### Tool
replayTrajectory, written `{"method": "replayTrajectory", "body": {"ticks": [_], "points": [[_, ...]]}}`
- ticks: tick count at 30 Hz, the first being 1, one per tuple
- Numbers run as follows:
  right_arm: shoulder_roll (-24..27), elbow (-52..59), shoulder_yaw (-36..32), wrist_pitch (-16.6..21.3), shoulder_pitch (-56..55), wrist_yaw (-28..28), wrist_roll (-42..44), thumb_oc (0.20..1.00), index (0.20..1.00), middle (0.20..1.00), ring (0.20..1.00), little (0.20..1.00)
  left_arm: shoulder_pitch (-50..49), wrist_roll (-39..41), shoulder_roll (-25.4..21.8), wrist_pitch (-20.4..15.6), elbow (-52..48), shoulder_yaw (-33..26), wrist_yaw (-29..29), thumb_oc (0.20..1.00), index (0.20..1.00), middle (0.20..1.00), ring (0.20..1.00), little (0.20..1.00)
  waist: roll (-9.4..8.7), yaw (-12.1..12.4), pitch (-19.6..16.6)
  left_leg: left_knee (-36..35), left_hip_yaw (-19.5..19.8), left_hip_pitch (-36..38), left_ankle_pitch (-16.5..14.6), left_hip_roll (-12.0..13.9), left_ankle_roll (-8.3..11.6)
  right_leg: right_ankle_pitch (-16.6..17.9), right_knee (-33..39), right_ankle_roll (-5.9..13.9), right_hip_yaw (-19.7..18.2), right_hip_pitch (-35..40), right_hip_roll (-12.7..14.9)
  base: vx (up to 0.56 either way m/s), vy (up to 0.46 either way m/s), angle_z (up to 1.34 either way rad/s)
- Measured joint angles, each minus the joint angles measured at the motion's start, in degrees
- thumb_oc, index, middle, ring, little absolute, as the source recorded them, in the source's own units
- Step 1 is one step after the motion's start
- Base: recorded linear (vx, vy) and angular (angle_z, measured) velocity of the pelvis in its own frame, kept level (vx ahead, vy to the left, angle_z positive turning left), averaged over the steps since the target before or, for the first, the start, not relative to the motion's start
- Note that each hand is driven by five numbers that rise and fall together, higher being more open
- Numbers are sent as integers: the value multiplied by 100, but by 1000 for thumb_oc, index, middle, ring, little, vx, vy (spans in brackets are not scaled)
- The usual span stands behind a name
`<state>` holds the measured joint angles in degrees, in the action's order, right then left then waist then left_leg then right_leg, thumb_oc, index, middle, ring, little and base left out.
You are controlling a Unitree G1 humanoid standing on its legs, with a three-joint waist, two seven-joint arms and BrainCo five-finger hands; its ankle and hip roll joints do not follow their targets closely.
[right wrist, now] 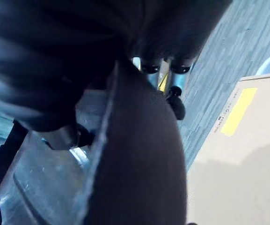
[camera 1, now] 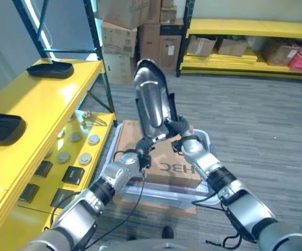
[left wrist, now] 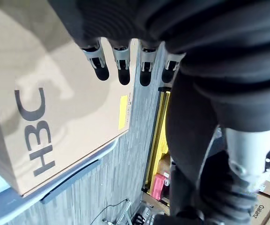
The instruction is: Move parts from the plastic box to the shelf.
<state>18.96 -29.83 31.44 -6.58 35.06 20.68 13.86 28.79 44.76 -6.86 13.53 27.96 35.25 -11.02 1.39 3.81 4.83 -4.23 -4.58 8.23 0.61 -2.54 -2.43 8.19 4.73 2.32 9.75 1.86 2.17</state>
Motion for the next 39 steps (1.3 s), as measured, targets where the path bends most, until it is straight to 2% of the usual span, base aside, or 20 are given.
{"method": "replayTrajectory", "body": {"ticks": [9, 15, 18, 21, 22, 24, 26, 31, 39], "points": [[-18, 0, 216, -115, 0, -171, -231, 200, 200, 200, 200, 200, -199, 13, -41, 0, -1, 95, 13, 1000, 1000, 1000, 1000, 1000, -18, 122, 5, 1, 15, -3, 0, -3, 0, -1, -2, 1, 17, 7, 2, 0, 0, 0], [-44, 3, 211, -119, 0, -174, -297, 200, 200, 200, 200, 200, -285, 63, -38, -226, -4, 40, -212, 1000, 1000, 1000, 1000, 1000, -68, 158, 8, 2, 23, -1, 0, -2, 1, -3, -2, 3, 28, 13, 3, 0, 0, 0], [-53, 12, 204, -127, 1, -119, -293, 200, 200, 200, 200, 200, -284, 64, -13, -273, -4, -167, -321, 1000, 1000, 1000, 1000, 1000, -72, 208, 10, 3, 27, 0, 0, -2, 1, -3, -2, 3, 33, 16, 3, 1, 1, 1], [-58, 11, 192, -153, 6, 1, -275, 200, 200, 200, 200, 200, -285, 46, -25, -401, -5, -522, -355, 1000, 1000, 1000, 1000, 1000, -74, 251, 12, 8, 78, 5, 0, -1, 1, -4, -2, 5, 78, 40, 7, -4, 3, 10], [-184, 11, 191, -153, 7, 225, -268, 200, 200, 200, 200, 200, -281, 0, -46, -479, -15, -766, -353, 1000, 1000, 1000, 1000, 1000, -74, 270, 12, 7, 140, -8, 3, -2, 4, -6, 1, 8, 144, 50, 17, -11, 9, 15], [-175, 18, 185, -151, 8, 355, -237, 200, 200, 200, 200, 200, -280, -4, -73, -479, -32, -808, -304, 1000, 1000, 1000, 1000, 1000, -74, 316, 13, 7, 156, -13, 4, -2, 3, -7, 3, 8, 161, 50, 20, -10, 6, 9], [2, 20, 103, -152, 6, 680, -161, 200, 200, 200, 200, 200, -276, 1, -314, -479, -253, -922, -243, 1000, 1000, 1000, 1000, 1000, -87, 352, 32, -2, 170, -15, 5, -1, 2, -27, 14, 36, 171, 49, 21, -2, 1, 2], [373, 8, -411, -122, -75, 884, -11, 200, 200, 200, 200, 200, -238, 12, -656, -431, -603, -1150, -192, 1000, 1000, 1000, 1000, 1000, -94, 341, 112, -15, 171, -2, 5, -3, 1, -40, 28, 55, 180, 58, 29, 0, 0, 0], [610, -62, -634, 58, -89, 1100, 163, 200, 200, 200, 200, 200, -103, 134, -537, -238, -442, -1148, -187, 1000, 1000, 1000, 1000, 1000, -82, 87, 189, -17, 149, 8, 3, -1, 0, -19, 7, 26, 157, 59, 19, -1, -2, -1]]}}
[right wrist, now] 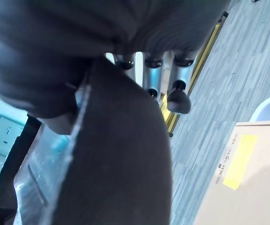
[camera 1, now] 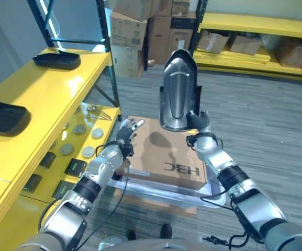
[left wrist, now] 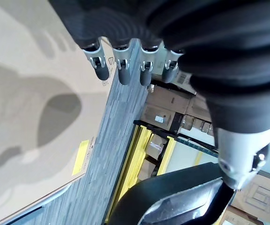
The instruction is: Move parts from the plastic box to the shelf.
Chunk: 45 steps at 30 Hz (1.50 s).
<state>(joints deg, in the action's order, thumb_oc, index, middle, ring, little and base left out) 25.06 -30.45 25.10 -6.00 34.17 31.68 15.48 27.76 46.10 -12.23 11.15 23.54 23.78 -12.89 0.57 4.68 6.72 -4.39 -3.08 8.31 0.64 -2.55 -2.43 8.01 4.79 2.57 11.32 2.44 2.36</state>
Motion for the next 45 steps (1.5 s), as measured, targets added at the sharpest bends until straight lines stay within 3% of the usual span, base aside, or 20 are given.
{"method": "replayTrajectory", "body": {"ticks": [7, 12, 20, 34, 35, 36, 45], "points": [[24, 4, -361, 204, -13, -382, 88, 200, 200, 200, 200, 200, 16, 4, 64, 1, 20, -7, 71, 1000, 1000, 1000, 1000, 1000, 0, -105, 27, -2, -53, 28, 0, 9, 0, -26, 27, 35, -52, 5, -9, 0, -8, -4], [-48, 22, -39, 198, -13, -766, 25, 200, 200, 200, 200, 200, 17, -7, 265, -1, 24, 10, 71, 1000, 1000, 1000, 1000, 1000, 0, -108, 27, -2, -89, 33, 0, 8, 0, -23, 27, 31, -93, -2, -13, -1, 0, -3], [-629, 27, 586, 170, -15, -1193, -241, 200, 200, 200, 200, 200, 26, -16, 400, -89, 29, 133, 52, 1000, 1000, 1000, 1000, 1000, 3, -48, 25, 0, -81, 16, 0, 8, 0, -16, 23, 21, -87, -16, -14, 0, 0, 0], [-619, 40, 676, 48, -15, -1411, -483, 200, 200, 200, 200, 200, 11, -27, 268, -305, 65, 118, 53, 1000, 1000, 1000, 1000, 1000, 9, 145, 21, 20, 14, -11, 1, 4, 2, 19, -3, -28, 6, 3, -4, -1, 0, 2], [-620, 40, 680, 43, -15, -1407, -495, 200, 200, 200, 200, 200, 11, -34, 262, -367, 65, 109, 65, 809, 809, 809, 809, 809, 10, 144, 20, 20, 14, -10, 2, 4, 3, 19, 2, -28, 8, 4, -3, 0, 0, 0], [-624, 40, 685, 31, -15, -1404, -535, 200, 200, 200, 200, 200, 11, -66, 237, -418, 68, 108, 99, 200, 200, 200, 200, 200, 10, 144, 20, 20, 14, -10, 3, 4, 4, 20, 2, -30, 8, 4, -2, 0, 0, 0], [-586, 440, 795, -58, -48, -1356, -567, 200, 200, 200, 200, 200, 11, -584, 70, -430, -54, 207, -103, 200, 200, 200, 200, 200, 12, 124, 19, 26, 10, -13, 6, 4, 7, 26, 4, -38, 8, 1, -2, 0, 0, 0]]}}
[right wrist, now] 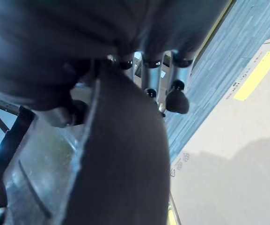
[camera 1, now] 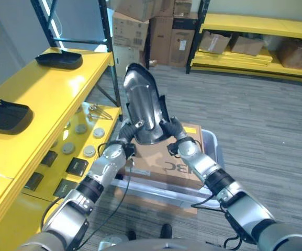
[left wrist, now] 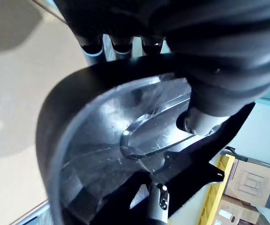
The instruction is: Move parts from the plastic box to the shelf.
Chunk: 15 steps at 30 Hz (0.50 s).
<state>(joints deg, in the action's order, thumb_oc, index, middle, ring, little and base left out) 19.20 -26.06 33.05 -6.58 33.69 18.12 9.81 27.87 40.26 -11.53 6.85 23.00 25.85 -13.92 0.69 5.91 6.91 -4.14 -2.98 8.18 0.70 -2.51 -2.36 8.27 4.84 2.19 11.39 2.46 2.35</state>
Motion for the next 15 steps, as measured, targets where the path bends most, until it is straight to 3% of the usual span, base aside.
{"method": "replayTrajectory", "body": {"ticks": [11, 12, 13, 14, 15], "points": [[-80, 54, 48, 1, -4, 2, -2, 200, 200, 200, 200, 200, 4, -113, -13, 77, 0, -42, -264, 200, 200, 200, 200, 200, -1, -36, 0, -5, -4, 5, 0, -3, -1, 0, -4, 0, -4, 1, 2, 0, 0, 0], [-79, 54, 48, 1, -4, 2, 0, 373, 373, 373, 373, 373, 4, -118, -13, 75, 0, -39, -275, 200, 200, 200, 200, 200, -1, -39, 0, -5, -6, 6, 0, -3, -1, 0, -6, 0, -5, 2, 2, 0, 0, 0], [-82, 54, 48, 0, -4, 8, 24, 373, 373, 373, 373, 373, 4, -136, -8, 71, 0, -36, -296, 200, 200, 200, 200, 200, -1, -47, 0, -5, -7, 6, 0, -3, -1, 0, -5, 0, -6, 2, 2, 0, 0, 0], [-94, 56, 47, 1, -6, 42, 180, 1000, 1000, 1000, 1000, 1000, 4, -229, -1, 33, 0, -32, -326, 200, 200, 200, 200, 200, -1, -60, 0, -6, -7, 7, 0, -3, 0, 0, -3, 0, -7, 1, 2, 0, 0, 0], [-124, 71, 45, 1, -13, 125, 260, 1000, 1000, 1000, 1000, 1000, 4, -242, -10, 3, -1, -30, -343, 200, 200, 200, 200, 200, -1, -83, 0, -6, -5, 7, 0, -3, 0, 0, -2, 0, -5, 2, 2, 0, 0, 0]]}}
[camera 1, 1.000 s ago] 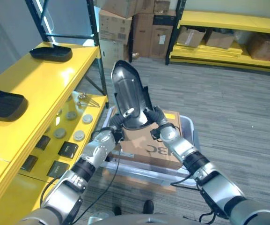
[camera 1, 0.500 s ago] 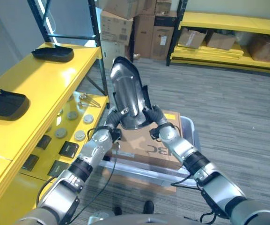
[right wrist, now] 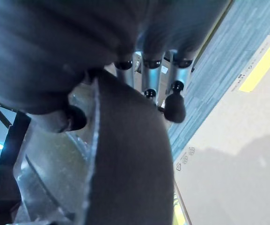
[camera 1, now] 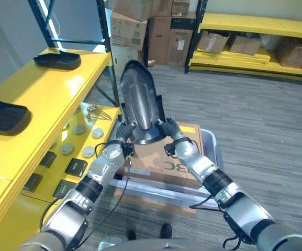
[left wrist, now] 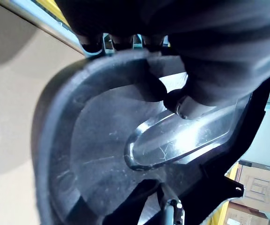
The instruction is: Move parts from the plastic box to the shelf.
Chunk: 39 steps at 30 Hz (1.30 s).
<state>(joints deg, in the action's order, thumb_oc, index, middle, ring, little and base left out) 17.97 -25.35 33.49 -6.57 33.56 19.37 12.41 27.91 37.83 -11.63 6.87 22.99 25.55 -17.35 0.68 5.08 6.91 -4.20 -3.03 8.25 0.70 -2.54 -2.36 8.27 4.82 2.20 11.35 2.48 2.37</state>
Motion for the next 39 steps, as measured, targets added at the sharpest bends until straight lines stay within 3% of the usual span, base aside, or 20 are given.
{"method": "replayTrajectory", "body": {"ticks": [6, 14, 18, 19, 22, 26, 28, 33, 37, 39], "points": [[-166, 23, -71, 32, -28, 265, 416, 1000, 1000, 1000, 1000, 1000, 0, -333, -72, -101, -68, 1, -136, 200, 200, 200, 200, 200, 0, -29, 0, -1, -3, -2, 0, 0, 0, 0, 5, 0, -2, -2, 0, 0, 0, 0], [103, 260, -708, 240, -586, 637, 416, 1000, 1000, 1000, 1000, 1000, -31, -1136, -660, -535, -490, -153, -407, 200, 200, 200, 200, 200, -1, 12, 1, -14, -3, -6, 0, 1, -1, -7, 16, 10, -1, -10, 2, -8, 4, 0], [694, 225, -1723, 275, -1661, 748, 401, 1000, 1000, 1000, 1000, 1000, -646, -1372, -1181, -820, -1029, -945, -504, 200, 200, 200, 200, 200, -1, 40, 1, -27, -15, -20, -5, 1, -4, -23, 21, 31, -6, -29, 1, -10, 9, -1], [1016, 110, -2229, 247, -2342, 739, 395, 1000, 1000, 1000, 1000, 1000, -985, -1441, -1440, -949, -1045, -1504, -621, 200, 200, 200, 200, 200, -1, 38, 2, -30, -21, -21, -17, 1, -3, -32, 25, 41, -22, -36, 0, -35, 30, -5], [1217, -128, -2766, 165, -3074, 687, 386, 1000, 1000, 1000, 1000, 1000, -1537, -1440, -1674, -1041, -1049, -2419, -740, 200, 200, 200, 200, 200, -12, -28, 11, -35, -65, -28, -34, 3, 0, -58, 27, 68, -67, -61, -5, -42, 33, -9], [981, -614, -3034, 112, -3577, 259, 322, 1000, 1000, 1000, 1000, 1000, -2221, -1447, -1814, -1159, -1384, -3049, -673, 200, 200, 200, 200, 200, -54, 22, 34, -63, -100, -43, -45, 5, 11, -83, 29, 73, -109, -90, -8, -47, 26, -4], [627, -1021, -3025, -36, -3871, -39, 297, 1000, 1000, 1000, 1000, 1000, -2604, -1459, -1816, -1180, -1912, -3320, -571, 200, 200, 200, 200, 200, -112, 150, 29, -63, -49, -149, -73, 6, 54, -99, 29, 52, -92, -157, -8, -44, 29, 7], [3, -1203, -2541, -344, -4080, -519, -334, 1000, 1000, 1000, 1000, 1000, -3071, -1624, -1727, -1197, -2680, -3599, -419, 200, 200, 200, 200, 200, -156, 425, 13, -61, 49, -298, -32, -10, 41, -63, 27, 66, 3, -252, 11, -54, 20, 10], [-347, -2082, -2040, -488, -4036, -876, -620, 1000, 1000, 1000, 1000, 1000, -3095, -1837, -1706, -1323, -2893, -3581, -297, 200, 200, 200, 200, 200, -150, 651, 8, -64, 409, -384, 2, -54, 49, -53, -24, 49, 230, -194, 61, -45, -29, 51], [-375, -2844, -2037, -396, -3974, -933, -594, 1000, 1000, 1000, 1000, 1000, -2956, -1864, -1729, -1516, -2891, -3366, -206, 200, 200, 200, 200, 200, -134, 555, -4, -64, 1046, -507, 108, -121, 15, -226, -162, 125, 169, -81, 151, -25, -58, 147]]}}
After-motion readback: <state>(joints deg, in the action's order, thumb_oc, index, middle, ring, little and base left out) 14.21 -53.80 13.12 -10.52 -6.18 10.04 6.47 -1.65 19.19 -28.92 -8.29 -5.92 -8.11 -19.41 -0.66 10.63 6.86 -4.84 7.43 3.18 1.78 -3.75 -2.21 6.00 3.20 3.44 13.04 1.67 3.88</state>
